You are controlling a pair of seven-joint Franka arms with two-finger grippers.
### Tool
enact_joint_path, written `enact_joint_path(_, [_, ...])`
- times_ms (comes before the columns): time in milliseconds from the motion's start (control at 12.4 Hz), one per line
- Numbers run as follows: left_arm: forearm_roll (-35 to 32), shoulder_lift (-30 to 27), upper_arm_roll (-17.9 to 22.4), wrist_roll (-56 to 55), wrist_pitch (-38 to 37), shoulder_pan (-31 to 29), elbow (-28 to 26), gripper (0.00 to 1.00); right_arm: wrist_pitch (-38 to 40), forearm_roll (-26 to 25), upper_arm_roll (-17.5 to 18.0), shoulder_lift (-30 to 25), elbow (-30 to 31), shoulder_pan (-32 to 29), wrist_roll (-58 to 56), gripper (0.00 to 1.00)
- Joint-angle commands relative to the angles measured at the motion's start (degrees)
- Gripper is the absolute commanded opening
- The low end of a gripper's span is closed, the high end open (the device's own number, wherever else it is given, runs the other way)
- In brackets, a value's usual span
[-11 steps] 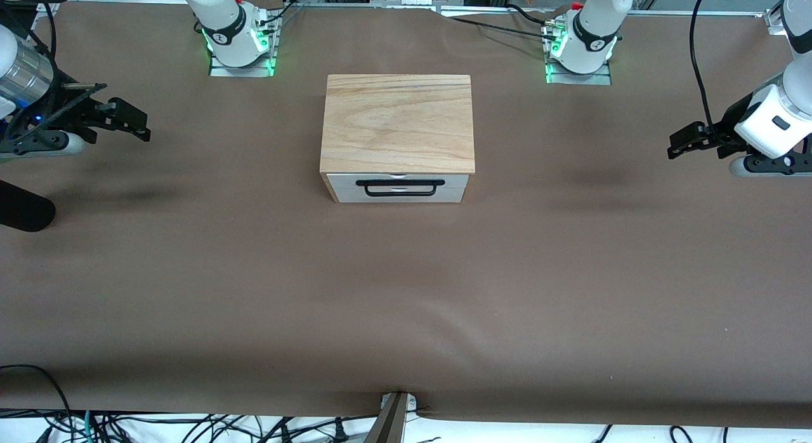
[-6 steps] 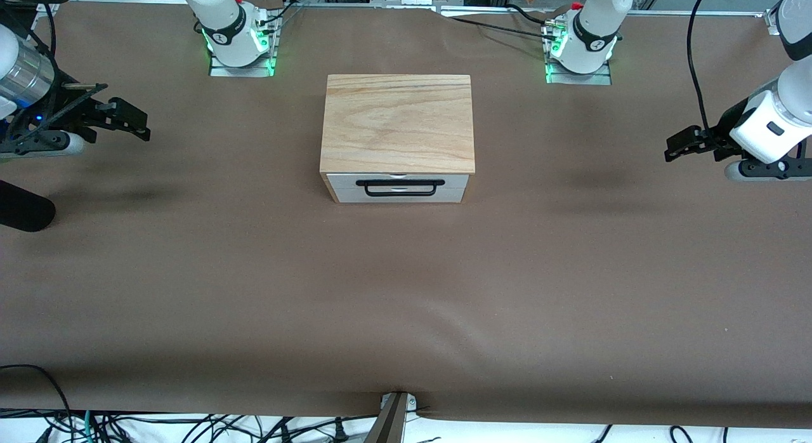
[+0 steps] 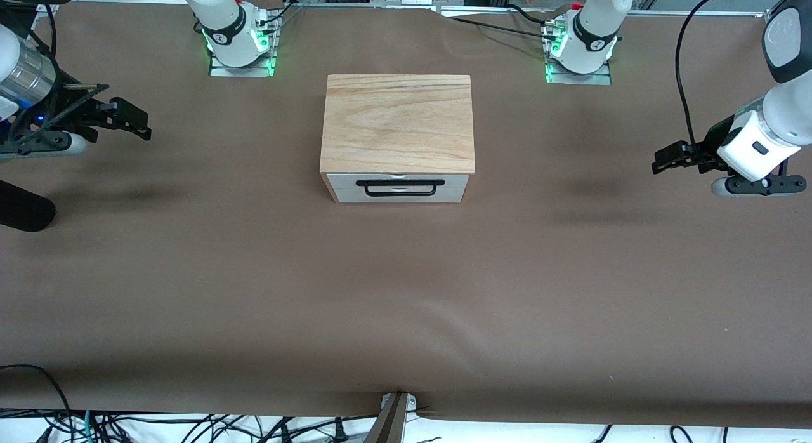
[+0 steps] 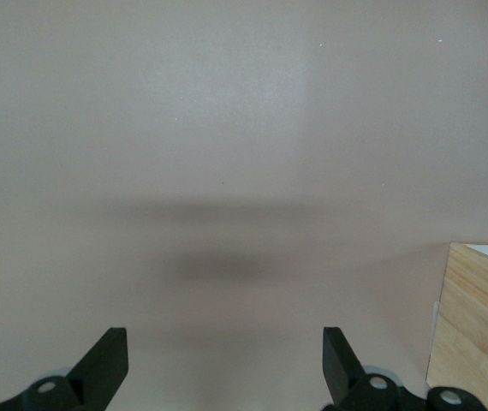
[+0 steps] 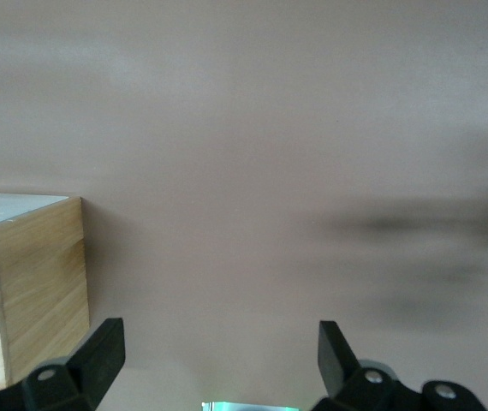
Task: Pull top drawer with both arms simultaneously
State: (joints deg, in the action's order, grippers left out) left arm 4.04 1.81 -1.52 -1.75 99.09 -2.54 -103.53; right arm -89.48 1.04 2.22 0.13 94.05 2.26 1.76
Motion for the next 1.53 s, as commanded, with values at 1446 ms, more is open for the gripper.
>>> enact_joint_path(1446, [-3.78, -9.02, 0.11, -1.24, -11.2, -0.36, 2.99, 1.0, 0.98, 0.02, 0.42, 2.33, -0.36, 1.25, -0.62, 1.0])
